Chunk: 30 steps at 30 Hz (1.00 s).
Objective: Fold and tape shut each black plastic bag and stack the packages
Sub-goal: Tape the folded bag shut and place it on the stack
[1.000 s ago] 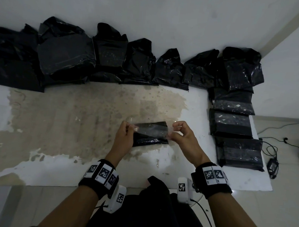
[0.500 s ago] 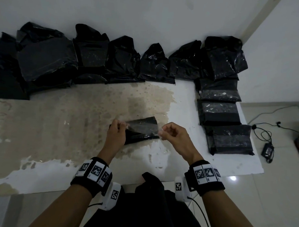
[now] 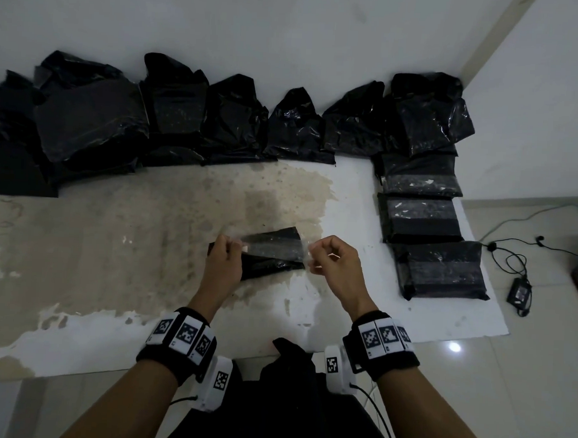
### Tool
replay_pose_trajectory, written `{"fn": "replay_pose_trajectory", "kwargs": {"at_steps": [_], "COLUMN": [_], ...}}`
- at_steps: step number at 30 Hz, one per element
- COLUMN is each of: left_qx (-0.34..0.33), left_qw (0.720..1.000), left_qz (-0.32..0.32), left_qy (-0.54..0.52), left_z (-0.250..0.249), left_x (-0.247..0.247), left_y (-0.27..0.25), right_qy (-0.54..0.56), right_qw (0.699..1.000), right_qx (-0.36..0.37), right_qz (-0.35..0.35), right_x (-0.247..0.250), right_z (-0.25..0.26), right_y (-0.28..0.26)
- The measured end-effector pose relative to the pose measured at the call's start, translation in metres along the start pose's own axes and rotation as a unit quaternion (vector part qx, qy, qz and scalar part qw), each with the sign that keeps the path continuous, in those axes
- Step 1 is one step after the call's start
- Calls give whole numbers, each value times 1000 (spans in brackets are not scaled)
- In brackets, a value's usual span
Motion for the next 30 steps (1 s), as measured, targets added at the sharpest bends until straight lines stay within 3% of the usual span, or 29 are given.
{"fn": "replay_pose_trajectory", "kwargs": {"at_steps": [6,12,19,23,30], "left_qx": [-3,-26,-23,18,12], "left_qw": [1000,1000,995,990,991], "left_qz": [-18,0,-48,-68,-59], "left_qy": [0,-8,-80,-123,-117], "left_z": [2,4,12,15,32], "left_x": [-2,0,4,13,22], "left_y": [-3,-4,-12,-19,-23], "right_qy": [129,213,202,142,83], "right_qw": [984,972,976,984,983], "right_qx": [-51,-82,-63,-49,-35], "right_qz": [-111,-60,-49,-92,-158], "right_x": [2,7,-7,-24,-39], "right_z": [-8,5,6,2,-13], "right_y": [1,5,9,15,20]}}
Point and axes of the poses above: each hand's wrist, its own y-axis towards the middle knuckle, its own x-axis out of the back of the hand, z = x × y, the point moved 1 cm from there along y, towards the middle knuckle, and after that the axes turned 3 degrees about x, right-handed, at the moved point
